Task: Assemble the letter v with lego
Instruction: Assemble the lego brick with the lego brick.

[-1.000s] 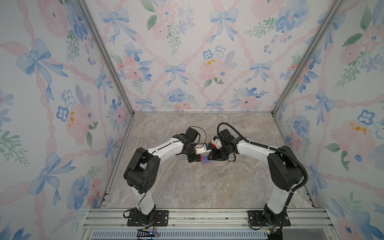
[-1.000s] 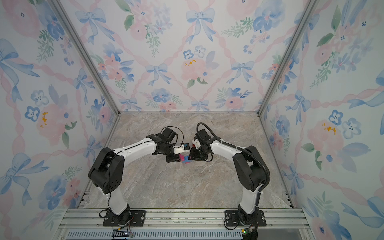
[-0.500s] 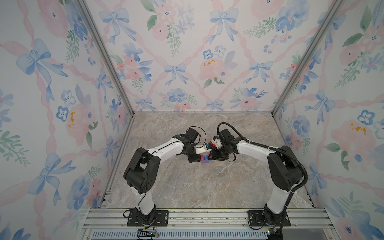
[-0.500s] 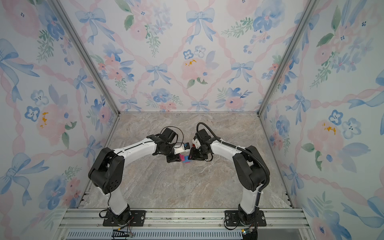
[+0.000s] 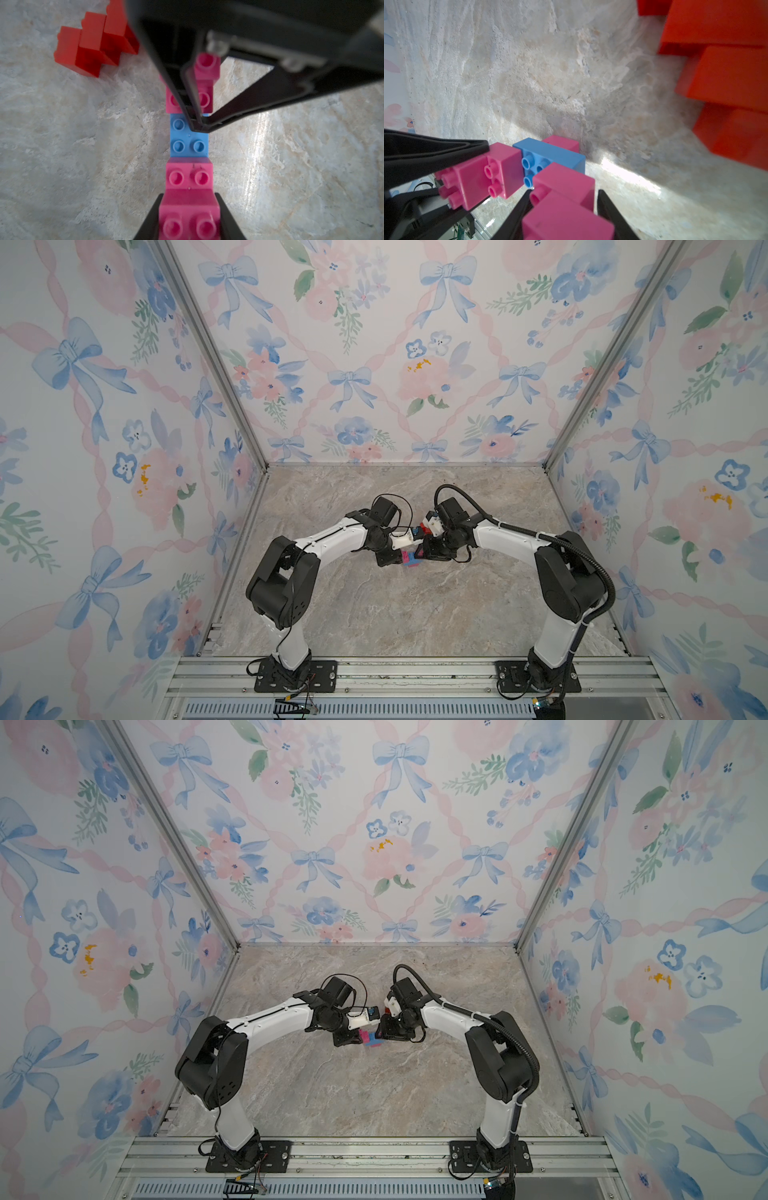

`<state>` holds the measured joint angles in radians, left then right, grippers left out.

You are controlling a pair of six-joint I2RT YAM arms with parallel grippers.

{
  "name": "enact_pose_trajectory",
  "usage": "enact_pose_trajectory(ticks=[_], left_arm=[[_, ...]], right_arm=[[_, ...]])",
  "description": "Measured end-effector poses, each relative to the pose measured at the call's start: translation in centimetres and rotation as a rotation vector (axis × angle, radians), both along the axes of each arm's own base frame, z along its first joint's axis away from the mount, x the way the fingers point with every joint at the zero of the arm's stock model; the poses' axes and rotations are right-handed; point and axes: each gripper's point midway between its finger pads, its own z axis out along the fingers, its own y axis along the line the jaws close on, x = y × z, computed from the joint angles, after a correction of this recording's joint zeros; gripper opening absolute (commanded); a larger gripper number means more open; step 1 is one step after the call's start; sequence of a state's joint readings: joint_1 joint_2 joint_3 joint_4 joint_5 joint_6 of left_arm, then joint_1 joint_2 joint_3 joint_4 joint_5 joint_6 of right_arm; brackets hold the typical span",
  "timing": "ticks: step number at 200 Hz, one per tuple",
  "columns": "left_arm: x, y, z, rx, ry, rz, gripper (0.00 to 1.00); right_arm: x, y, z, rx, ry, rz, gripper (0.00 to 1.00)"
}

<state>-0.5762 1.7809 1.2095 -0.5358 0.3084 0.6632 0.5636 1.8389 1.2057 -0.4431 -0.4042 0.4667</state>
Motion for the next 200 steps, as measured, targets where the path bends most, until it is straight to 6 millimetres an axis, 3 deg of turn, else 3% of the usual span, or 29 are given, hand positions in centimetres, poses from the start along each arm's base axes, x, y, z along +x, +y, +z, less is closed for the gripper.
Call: enact_pose_trajectory(ticks=[45,154,200], left_arm=[[-0.1,-0.1,0.0,-0.003,-0.01,-0.028,0.0],[-0.1,-0.4,0.3,-0.004,-0.022,-0.046,0.0],[-0.3,-0.5,1.5,-0.025,-0.038,-0.049,0.0]], right_arm=[[0.0,0.0,0.0,0.0,-0.002,0.006,0.42],[-0.1,0.0,-0.4,-0.003,0.007,0.007,0.4],[-0.1,0.1,-0.4,0.002,0.005,0.009,0.39]])
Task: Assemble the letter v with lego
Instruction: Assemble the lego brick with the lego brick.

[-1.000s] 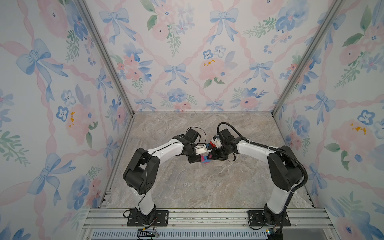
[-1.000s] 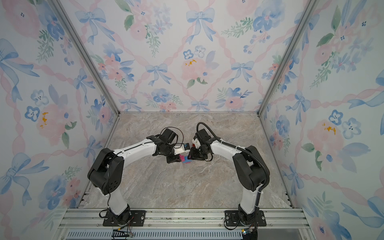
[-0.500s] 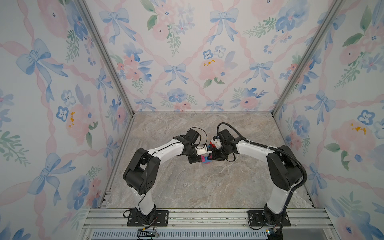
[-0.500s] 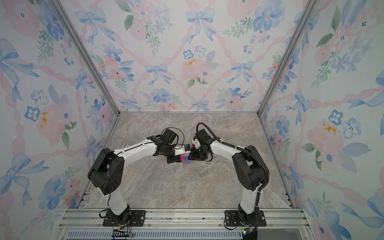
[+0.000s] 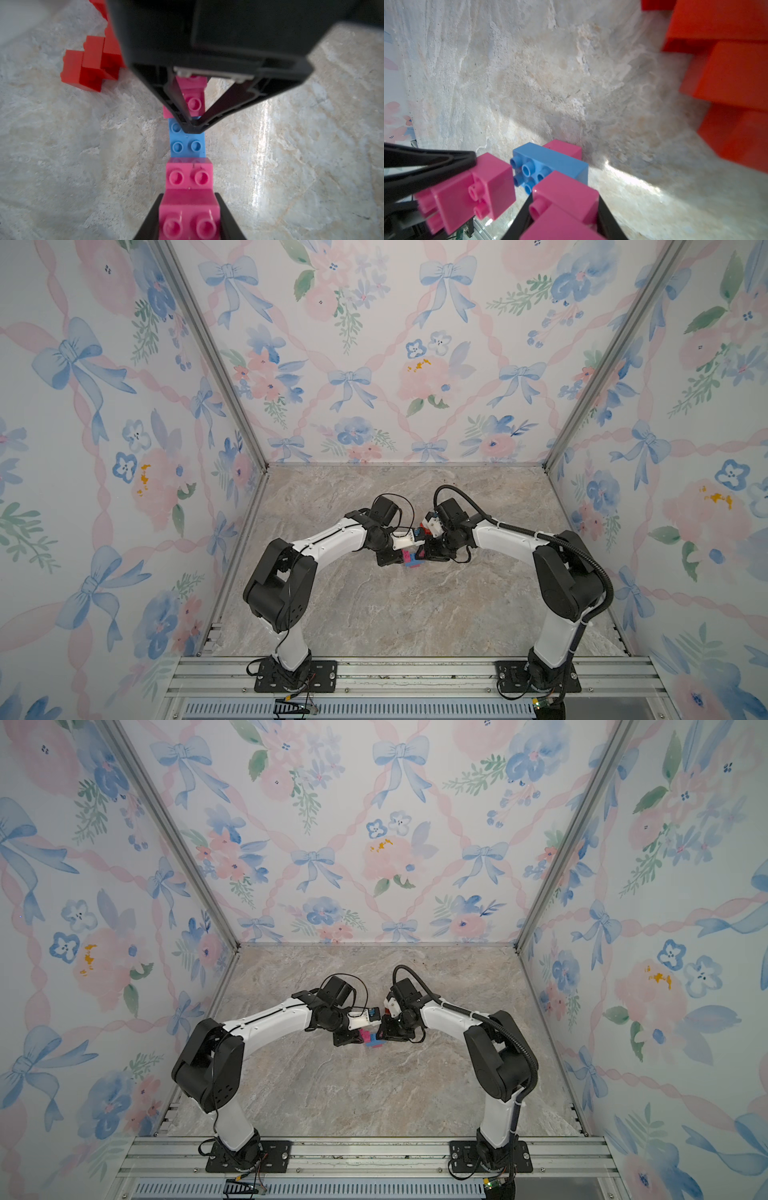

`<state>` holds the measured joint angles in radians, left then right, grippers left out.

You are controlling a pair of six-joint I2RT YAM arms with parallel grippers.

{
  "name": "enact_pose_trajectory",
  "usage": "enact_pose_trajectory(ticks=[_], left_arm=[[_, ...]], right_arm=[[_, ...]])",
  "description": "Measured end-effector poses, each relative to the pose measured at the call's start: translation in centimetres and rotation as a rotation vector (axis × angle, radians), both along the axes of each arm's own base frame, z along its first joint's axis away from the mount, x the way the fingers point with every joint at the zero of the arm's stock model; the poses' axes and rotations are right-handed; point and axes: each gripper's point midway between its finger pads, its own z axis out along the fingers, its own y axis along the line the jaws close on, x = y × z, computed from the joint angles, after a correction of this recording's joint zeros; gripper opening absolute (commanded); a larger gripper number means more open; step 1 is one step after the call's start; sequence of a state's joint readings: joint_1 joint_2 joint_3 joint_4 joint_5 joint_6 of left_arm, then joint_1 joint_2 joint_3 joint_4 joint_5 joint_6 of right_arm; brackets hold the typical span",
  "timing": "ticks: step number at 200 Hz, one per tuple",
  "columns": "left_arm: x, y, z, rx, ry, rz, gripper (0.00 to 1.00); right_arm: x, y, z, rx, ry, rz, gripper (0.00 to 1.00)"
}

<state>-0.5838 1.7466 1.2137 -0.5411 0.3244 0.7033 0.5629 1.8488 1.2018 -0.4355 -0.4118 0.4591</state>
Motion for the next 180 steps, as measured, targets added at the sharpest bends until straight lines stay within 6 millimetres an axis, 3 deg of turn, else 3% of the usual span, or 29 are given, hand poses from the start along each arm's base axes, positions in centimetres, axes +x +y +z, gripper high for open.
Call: enact_pose_trajectory(ticks=[43,180], left_arm=[[0.0,-0.1,0.7,-0.015,-0.007,0.005,0.0],[-0.5,0.4,-1.1,0.013,0.052,0.047,0.0]], right_arm=[[0.0,0.1,-0.1,0.005,-0.003,0.001,0.39],[0.0,0.1,-0.1,0.007,-0.005,0.002,0.38]])
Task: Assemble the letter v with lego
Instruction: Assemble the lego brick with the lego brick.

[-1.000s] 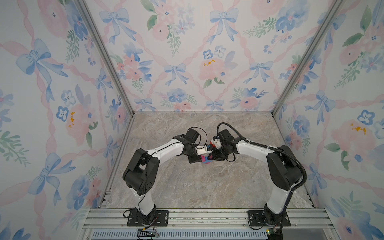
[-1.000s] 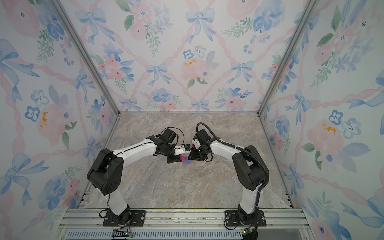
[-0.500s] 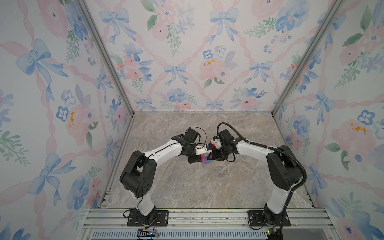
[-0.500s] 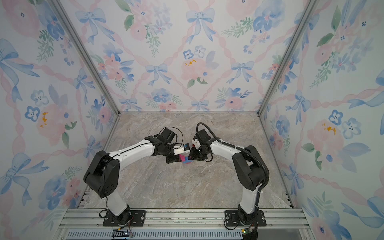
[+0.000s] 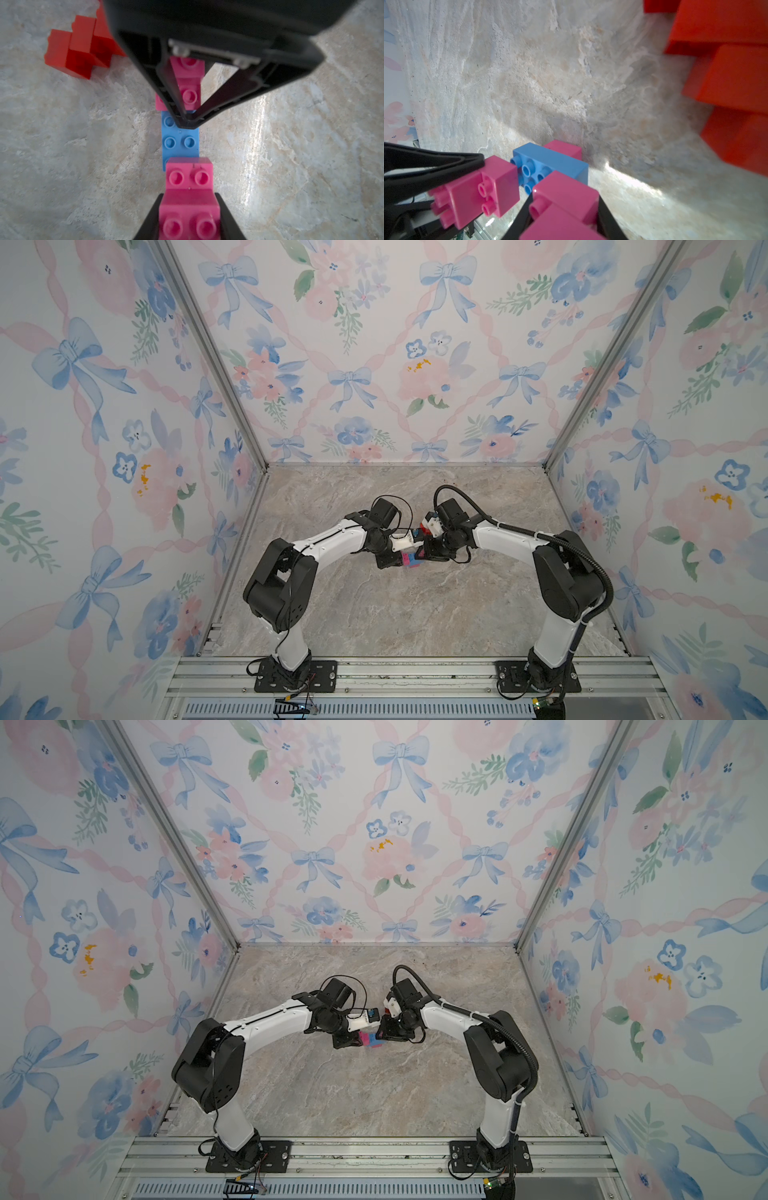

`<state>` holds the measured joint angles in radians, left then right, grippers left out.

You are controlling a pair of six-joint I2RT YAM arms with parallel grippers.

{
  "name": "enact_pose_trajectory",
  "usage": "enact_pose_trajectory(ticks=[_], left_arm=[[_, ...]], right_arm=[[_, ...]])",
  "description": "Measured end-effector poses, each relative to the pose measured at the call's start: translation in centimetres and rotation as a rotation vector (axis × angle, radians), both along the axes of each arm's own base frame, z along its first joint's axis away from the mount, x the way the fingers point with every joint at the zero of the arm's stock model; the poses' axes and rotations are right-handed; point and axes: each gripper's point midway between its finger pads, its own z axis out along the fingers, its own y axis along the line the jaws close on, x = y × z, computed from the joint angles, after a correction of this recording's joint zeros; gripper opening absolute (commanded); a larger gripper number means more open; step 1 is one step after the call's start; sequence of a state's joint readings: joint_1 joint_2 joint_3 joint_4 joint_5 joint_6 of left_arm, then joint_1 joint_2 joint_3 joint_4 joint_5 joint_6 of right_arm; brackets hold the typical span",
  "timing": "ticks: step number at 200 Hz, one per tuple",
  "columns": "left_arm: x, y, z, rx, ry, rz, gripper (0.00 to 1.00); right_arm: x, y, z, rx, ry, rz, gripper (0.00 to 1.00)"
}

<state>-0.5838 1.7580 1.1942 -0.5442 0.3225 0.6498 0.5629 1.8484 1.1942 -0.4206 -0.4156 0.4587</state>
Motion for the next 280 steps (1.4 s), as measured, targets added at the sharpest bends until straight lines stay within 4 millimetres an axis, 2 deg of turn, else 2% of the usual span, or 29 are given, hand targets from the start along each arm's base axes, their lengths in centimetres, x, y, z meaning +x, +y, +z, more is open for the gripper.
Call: enact_pose_trajectory(ticks=[280], left_arm=[[0.71,0.24,-0.52,-0.019,-0.009,0.037,0.0]], right_arm=[[0.11,0.16,-0.08,0.02,-0.008,0.005,0.36]])
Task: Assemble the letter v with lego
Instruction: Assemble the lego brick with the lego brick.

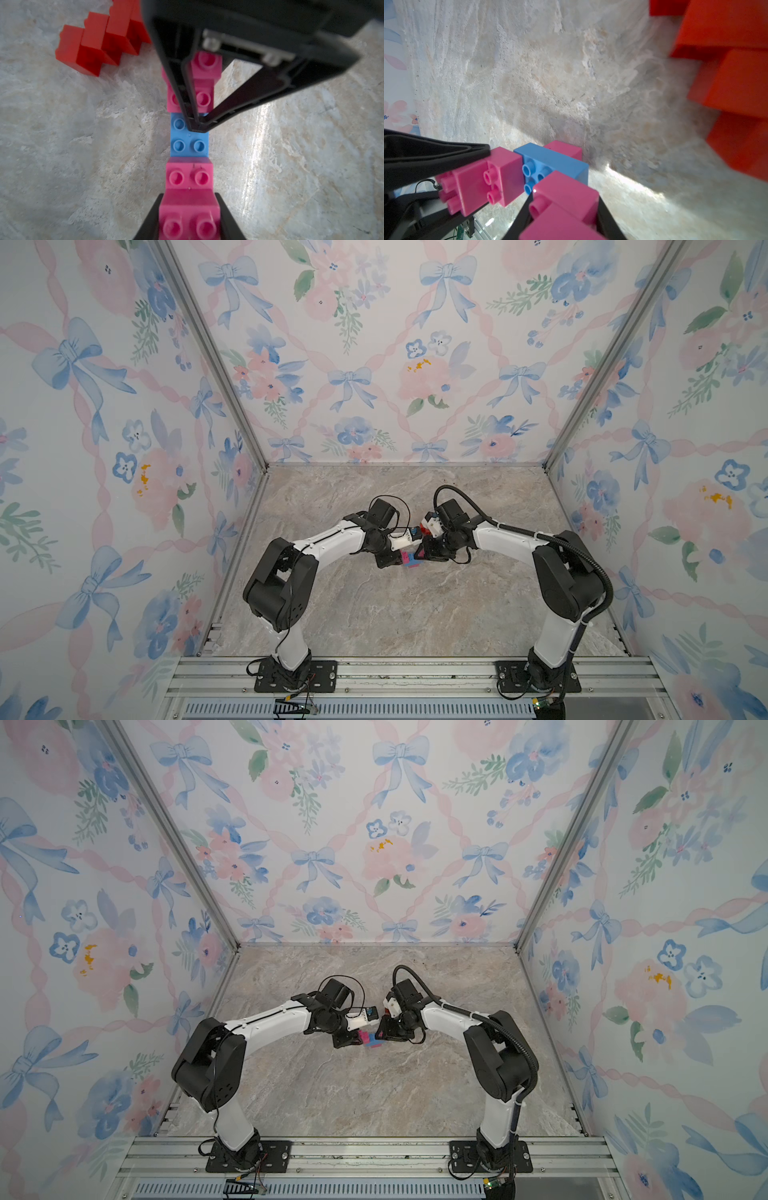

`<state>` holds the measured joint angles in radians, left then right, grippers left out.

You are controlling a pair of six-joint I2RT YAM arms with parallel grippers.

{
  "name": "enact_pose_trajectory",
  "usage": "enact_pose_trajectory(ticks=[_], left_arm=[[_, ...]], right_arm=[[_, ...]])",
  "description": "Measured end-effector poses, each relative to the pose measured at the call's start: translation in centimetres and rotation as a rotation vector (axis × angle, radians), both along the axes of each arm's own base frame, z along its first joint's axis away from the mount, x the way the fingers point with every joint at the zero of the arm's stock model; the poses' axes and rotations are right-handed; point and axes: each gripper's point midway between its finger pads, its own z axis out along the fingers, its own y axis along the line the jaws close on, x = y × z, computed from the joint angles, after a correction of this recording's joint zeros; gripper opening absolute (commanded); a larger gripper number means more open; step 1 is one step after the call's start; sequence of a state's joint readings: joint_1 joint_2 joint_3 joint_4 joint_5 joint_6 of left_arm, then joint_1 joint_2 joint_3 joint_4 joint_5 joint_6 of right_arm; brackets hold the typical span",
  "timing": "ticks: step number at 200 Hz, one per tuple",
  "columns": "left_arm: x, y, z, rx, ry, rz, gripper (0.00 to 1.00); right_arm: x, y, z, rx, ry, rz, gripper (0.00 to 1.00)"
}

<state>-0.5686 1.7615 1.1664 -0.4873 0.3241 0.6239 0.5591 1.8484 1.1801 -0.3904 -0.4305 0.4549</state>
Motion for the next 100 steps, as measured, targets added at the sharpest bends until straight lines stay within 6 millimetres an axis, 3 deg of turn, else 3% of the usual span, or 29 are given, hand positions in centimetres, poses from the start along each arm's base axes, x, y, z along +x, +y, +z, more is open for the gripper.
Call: enact_pose_trajectory(ticks=[100], left_arm=[[-0.14,-0.19,-0.22,-0.002,0.009,0.017,0.0]], right_arm=[[-0.02,-0.02,-0.07,0.005,0.001,0.0,0.36]])
